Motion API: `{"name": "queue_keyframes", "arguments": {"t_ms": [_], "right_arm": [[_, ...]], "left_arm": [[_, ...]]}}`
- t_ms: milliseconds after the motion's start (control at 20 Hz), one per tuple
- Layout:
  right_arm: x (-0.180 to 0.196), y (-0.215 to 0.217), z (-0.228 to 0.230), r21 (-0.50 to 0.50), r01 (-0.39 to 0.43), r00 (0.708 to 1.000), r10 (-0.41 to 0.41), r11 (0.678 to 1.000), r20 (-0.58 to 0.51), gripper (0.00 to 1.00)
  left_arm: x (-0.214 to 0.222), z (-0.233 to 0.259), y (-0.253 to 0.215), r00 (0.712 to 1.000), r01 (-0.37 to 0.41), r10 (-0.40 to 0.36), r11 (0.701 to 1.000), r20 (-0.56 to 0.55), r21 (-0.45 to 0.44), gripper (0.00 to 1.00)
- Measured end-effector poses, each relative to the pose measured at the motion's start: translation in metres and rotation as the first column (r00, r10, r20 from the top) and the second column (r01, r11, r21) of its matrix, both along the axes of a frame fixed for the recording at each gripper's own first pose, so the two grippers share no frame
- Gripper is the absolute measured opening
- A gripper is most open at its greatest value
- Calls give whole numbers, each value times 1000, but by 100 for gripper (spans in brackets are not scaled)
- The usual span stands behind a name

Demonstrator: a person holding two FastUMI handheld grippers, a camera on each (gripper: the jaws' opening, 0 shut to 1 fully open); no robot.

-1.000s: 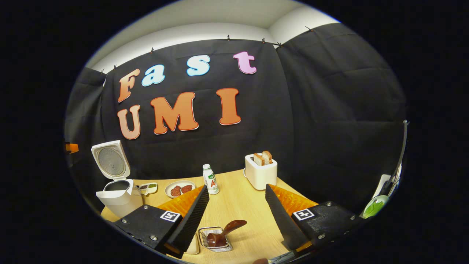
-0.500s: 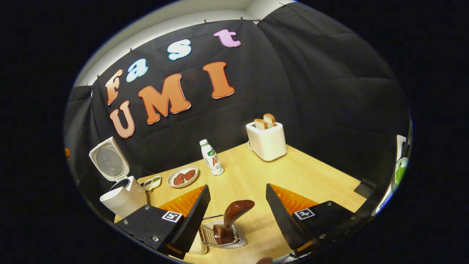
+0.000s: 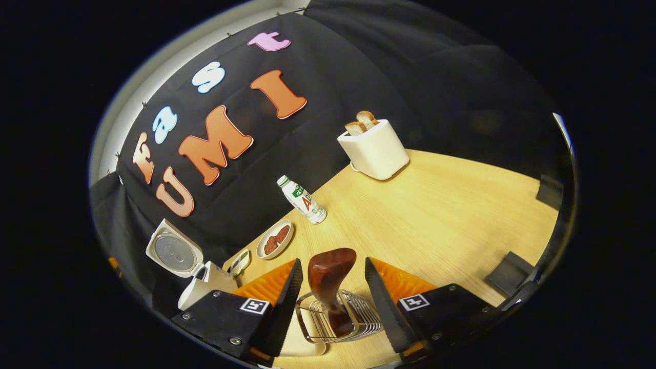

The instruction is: Close the left gripper, press the button to open the rice cooker; take a wooden spoon from the chopstick holder with the right hand, scoop a spoonful of rice and pour it into the rice cooker, then put the wooden spoon back into the chopstick holder.

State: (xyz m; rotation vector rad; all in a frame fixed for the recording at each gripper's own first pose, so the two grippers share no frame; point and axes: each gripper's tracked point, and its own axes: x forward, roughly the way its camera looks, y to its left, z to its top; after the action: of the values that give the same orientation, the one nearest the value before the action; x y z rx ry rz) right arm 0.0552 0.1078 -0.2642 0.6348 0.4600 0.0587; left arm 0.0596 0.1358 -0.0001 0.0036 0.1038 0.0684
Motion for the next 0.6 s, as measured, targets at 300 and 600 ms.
{"name": "queue_keyframes", "arguments": {"t_ms": [300,600], "right_arm": [[-1,8,-14,5,1,997,-1,1000,-79,31],[1,17,2,-184,-35,998,25,982,-59,12]], "left_arm": [[0,-10,9,999,-26,26,1000,-22,4,87],[-2,-18,18,999,-35,34,999,-39,-23,87]]}}
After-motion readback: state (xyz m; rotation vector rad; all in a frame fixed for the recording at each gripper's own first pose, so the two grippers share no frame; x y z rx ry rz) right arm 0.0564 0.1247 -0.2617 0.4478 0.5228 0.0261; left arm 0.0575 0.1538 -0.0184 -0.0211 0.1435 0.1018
